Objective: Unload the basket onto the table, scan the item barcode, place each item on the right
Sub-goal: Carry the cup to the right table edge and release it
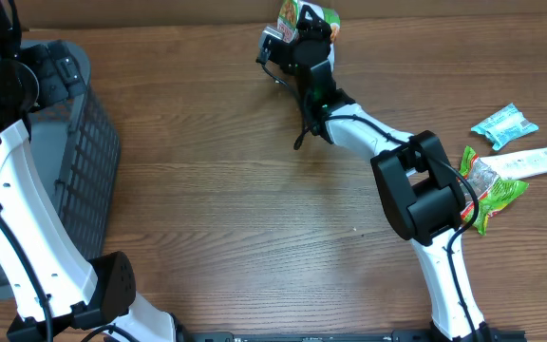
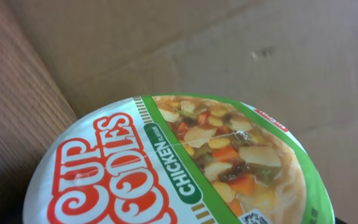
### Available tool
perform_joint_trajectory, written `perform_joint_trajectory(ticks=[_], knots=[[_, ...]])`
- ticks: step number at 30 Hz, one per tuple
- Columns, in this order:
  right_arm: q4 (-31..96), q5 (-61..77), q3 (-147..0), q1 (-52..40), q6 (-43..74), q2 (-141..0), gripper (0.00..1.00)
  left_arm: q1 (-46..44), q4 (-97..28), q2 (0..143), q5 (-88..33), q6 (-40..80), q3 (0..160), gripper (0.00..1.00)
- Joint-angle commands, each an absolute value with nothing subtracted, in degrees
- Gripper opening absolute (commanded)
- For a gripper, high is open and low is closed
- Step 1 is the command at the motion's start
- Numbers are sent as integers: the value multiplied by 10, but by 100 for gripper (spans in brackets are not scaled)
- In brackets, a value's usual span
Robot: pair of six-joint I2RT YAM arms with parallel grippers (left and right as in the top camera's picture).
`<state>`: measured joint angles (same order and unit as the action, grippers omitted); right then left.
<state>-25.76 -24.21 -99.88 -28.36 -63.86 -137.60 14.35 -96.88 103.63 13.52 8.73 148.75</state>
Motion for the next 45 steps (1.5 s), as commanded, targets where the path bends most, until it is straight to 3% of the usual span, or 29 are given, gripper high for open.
perform_joint_trajectory(ticks=[1,4,7,8,12,15,20,26,40,45], knots=[[-247,-335,-1008,-289,-491,-1280,65,142,-968,1038,135,79,1489,100],[-166,-371,-1008,-289,-394,-1223,69,142,-968,1038,135,79,1489,99],[32,-365,-1008,-277,-186,-1136,70,142,-968,1038,135,79,1489,100],[138,-316,-1008,-256,-95,-1097,70,142,-968,1038,135,79,1489,100],[344,-164,-1008,-173,101,-1041,67,142,-968,1038,135,79,1489,100],[437,-45,-1004,-90,142,-1043,60,142,-968,1038,135,79,1489,100],[439,-3,-963,1,145,-1053,57,142,-968,1038,135,79,1489,100],[353,-4,-883,76,128,-1072,60,142,-968,1038,135,79,1489,99],[253,-99,-746,85,148,-1077,66,142,-968,1038,135,79,1489,100],[213,-98,-723,85,147,-1077,82,142,-968,1038,135,79,1489,100]])
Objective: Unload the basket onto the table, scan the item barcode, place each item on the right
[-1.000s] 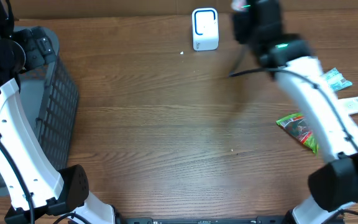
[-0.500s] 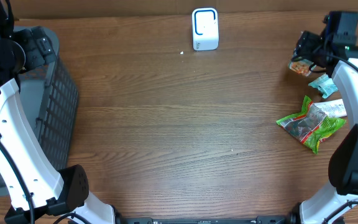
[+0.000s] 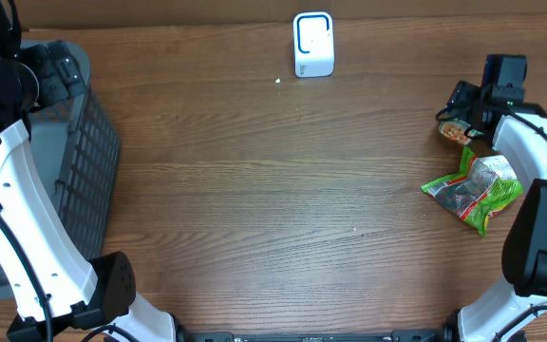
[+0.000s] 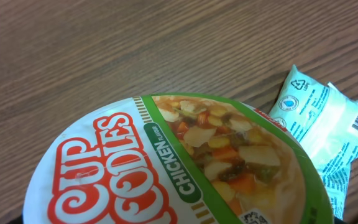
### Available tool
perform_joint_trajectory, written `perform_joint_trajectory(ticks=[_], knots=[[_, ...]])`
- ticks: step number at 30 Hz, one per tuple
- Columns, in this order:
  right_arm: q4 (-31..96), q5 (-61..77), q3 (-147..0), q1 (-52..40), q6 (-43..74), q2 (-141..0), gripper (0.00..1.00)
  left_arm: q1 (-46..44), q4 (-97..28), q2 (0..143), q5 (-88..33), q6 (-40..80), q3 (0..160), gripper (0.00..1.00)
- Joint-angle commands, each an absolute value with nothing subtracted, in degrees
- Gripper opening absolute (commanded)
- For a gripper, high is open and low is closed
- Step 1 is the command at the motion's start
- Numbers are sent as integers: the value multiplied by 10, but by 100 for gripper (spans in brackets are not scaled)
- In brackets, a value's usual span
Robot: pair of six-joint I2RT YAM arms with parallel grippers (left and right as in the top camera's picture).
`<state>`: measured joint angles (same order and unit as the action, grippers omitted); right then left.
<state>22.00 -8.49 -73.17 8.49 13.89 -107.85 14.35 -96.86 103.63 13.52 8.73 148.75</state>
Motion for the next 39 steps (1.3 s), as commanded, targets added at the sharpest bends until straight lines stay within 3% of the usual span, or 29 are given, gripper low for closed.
perform_joint_trajectory(ticks=[1,5,17,26,35,39], knots=[[215,-98,-723,85,148,-1077,86,142,-968,1038,135,79,1489,100],[229,-98,-723,85,152,-1077,100,142,-968,1038,135,79,1489,100],[291,-61,-795,84,166,-1008,100,142,-968,1038,135,79,1489,99],[355,66,-812,69,165,-799,100,142,-968,1038,135,79,1489,100],[605,121,-812,-138,148,-543,100,142,-968,1038,135,79,1489,100],[648,121,-812,-164,150,-502,100,142,-968,1038,135,79,1489,100]])
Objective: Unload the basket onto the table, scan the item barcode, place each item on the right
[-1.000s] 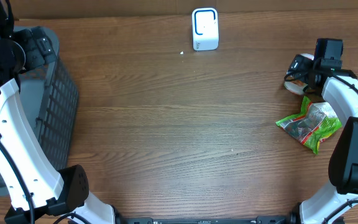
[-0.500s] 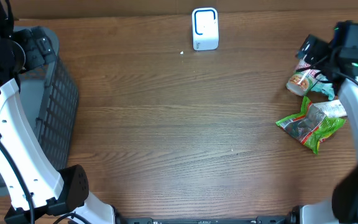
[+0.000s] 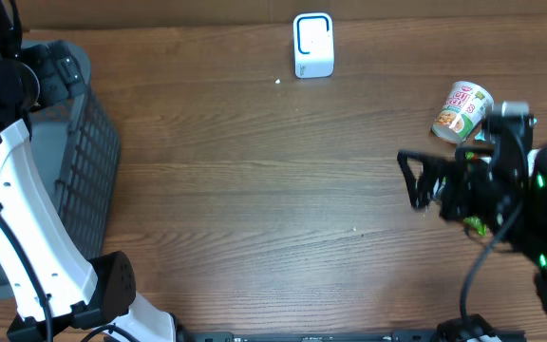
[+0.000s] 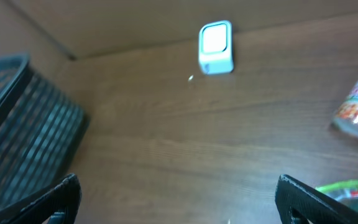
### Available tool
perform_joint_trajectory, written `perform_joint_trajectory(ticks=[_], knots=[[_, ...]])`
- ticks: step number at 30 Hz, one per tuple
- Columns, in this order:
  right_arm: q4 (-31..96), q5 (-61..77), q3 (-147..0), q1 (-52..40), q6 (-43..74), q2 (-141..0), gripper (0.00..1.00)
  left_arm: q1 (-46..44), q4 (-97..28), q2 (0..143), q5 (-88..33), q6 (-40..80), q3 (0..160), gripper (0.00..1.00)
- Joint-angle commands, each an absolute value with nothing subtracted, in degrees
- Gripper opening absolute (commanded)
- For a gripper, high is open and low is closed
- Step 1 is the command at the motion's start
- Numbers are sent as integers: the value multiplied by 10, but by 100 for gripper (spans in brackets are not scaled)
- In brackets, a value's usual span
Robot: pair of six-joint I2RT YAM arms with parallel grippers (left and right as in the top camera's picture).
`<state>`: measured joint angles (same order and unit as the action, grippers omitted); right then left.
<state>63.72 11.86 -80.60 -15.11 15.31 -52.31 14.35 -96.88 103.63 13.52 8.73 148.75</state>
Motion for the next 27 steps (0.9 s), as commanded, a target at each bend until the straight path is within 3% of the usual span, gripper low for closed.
perform_joint_trajectory(ticks=[1,27], knots=[[656,121,-812,-164,150,-497,100,142,-968,1038,135,79,1489,100],[698,106,-811,-164,109,-500,100,142,-968,1038,135,79,1489,100]])
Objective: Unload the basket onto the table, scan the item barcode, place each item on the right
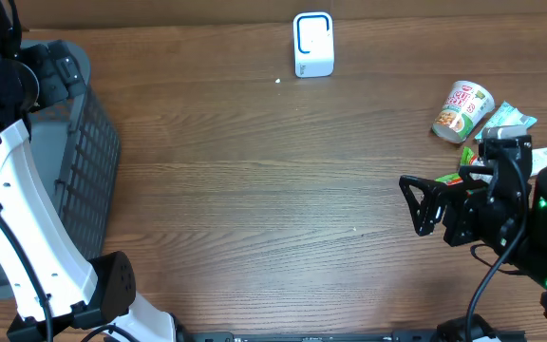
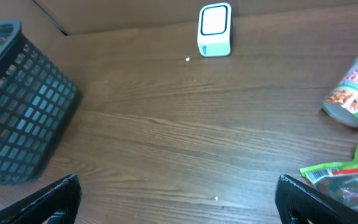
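Note:
The white barcode scanner point(image 1: 312, 44) stands at the back edge of the table, and the right wrist view shows it too point(image 2: 215, 30). A Cup Noodles cup point(image 1: 462, 110) lies on its side at the right point(image 2: 354, 90). My right gripper point(image 1: 419, 204) is open and empty over bare wood, to the front left of the cup; its fingertips point(image 2: 58, 198) sit wide apart at the lower corners of the wrist view. A green snack bag point(image 2: 347, 180) lies by the right fingertip, mostly under the arm from overhead. My left arm point(image 1: 3, 142) stands at the far left, and its gripper is out of view.
A dark mesh basket point(image 1: 88, 161) stands at the left edge point(image 2: 17, 106). A teal packet point(image 1: 509, 119) and a white tube lie at the right edge beside the cup. A cardboard wall runs behind the scanner.
My right gripper, still open, has shifted slightly toward the front of the table. The teal packet and white tube now show beyond the arm. The cup lies where it was.
My right gripper first held the Cup Noodles cup at the back of the table where the scanner stands. Then it held the cup at the right side, over the packets. After that the cup lay on the table and the gripper was open, away from it, as it is now.

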### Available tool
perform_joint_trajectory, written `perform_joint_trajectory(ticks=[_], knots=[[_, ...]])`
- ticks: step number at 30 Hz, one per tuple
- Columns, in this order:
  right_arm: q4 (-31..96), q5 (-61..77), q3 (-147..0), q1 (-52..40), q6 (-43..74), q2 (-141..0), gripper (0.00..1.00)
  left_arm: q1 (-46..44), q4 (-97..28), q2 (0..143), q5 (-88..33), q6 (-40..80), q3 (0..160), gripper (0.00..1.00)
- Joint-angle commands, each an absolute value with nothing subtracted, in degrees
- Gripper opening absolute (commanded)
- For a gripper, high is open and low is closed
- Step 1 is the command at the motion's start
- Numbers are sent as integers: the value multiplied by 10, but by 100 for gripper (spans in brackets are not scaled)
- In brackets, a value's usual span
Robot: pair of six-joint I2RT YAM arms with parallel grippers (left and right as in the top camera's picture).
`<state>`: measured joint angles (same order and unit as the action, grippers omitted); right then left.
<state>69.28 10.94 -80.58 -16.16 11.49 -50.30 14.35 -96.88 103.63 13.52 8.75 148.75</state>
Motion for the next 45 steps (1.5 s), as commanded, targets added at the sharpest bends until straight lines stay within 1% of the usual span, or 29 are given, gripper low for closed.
perform_joint_trajectory(ticks=[1,7,12,16,19,22,27,33,36,39,45], knots=[[701,106,-811,-164,109,-500,100,142,-968,1038,135,79,1489,100],[757,76,-811,-164,91,-500,100,142,-968,1038,135,79,1489,99],[698,19,-801,-165,70,-499,100,142,-968,1038,135,79,1489,100],[578,0,-732,-165,-1,-467,100,142,-968,1038,135,79,1489,100],[460,1,-639,-162,-32,-416,100,142,-968,1038,135,79,1489,100],[358,0,-533,-149,-34,-354,100,142,-968,1038,135,79,1489,100],[180,1,-312,-109,-35,-209,100,142,-968,1038,135,79,1489,100],[46,8,-127,-103,-35,-91,100,142,-968,1038,135,79,1489,100],[9,30,-55,-96,-34,-43,100,142,-968,1038,135,79,1489,100],[3,50,-11,-85,-32,-9,100,142,-968,1038,135,79,1489,100],[45,48,-4,-41,-32,-2,100,142,-968,1038,135,79,1489,100]])
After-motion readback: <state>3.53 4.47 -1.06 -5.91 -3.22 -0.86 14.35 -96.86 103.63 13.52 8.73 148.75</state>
